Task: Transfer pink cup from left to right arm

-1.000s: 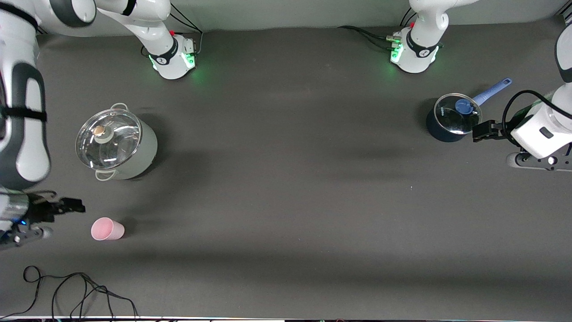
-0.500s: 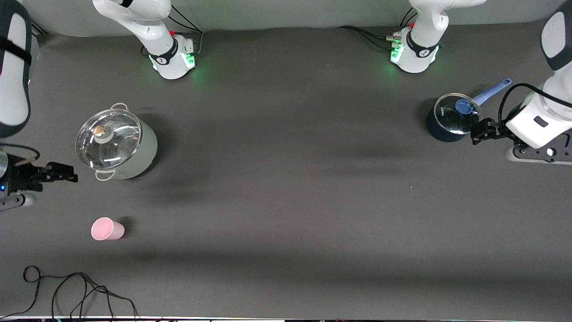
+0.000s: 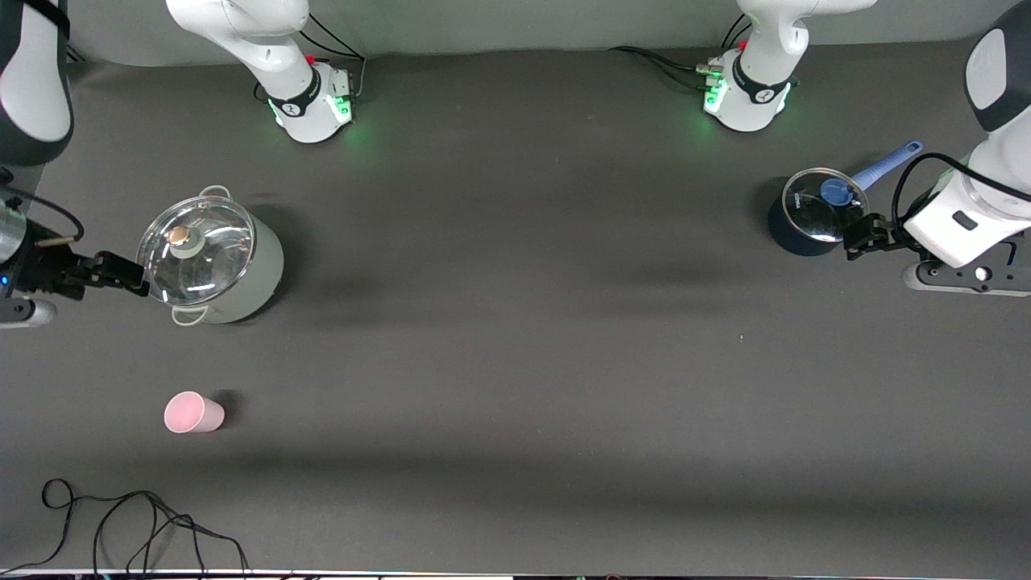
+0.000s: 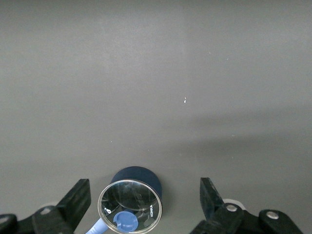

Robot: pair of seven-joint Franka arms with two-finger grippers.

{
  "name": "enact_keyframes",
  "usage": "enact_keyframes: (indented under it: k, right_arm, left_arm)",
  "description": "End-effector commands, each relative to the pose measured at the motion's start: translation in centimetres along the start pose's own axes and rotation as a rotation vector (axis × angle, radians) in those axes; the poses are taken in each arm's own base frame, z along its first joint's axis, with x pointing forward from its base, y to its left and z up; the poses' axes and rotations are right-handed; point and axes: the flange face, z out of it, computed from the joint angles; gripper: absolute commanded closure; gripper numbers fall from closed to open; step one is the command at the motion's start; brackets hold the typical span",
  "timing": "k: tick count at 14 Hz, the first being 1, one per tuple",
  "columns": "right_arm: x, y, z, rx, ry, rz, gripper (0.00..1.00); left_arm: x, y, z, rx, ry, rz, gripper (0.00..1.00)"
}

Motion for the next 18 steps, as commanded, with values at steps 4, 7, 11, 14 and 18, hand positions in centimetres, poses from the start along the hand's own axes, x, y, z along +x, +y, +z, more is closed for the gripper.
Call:
enact_keyframes:
  k: [4,7,11,14,18]
  right_arm:
    - [-2.3,0.2,-1.7,0.028,-0.001,0.005,0.00]
    - [-2.8,1.0,-3.0,0.040,0.016,0.006,0.00]
    - [-2.7,0.8,-3.0,0.040,0.018,0.006,0.00]
    - [-2.5,0.5,-3.1,0.040,0.021,0.000,0.00]
    - [-2.4,-0.6,-3.4,0.038,0.027,-0.028,0.00]
  left_arm:
    - [-0.2,0.0,0.0,-0.009,0.000,0.009,0.00]
    - [0.1,0.8,0.1,-0.089,0.014,-0.001,0.00]
    - [0.0,0.8,0.3,-0.089,0.011,0.001,0.00]
    - [0.0,0.8,0.3,-0.090,0.005,-0.001,0.00]
    - [-0.1,0.6,0.4,-0.090,0.002,-0.004,0.00]
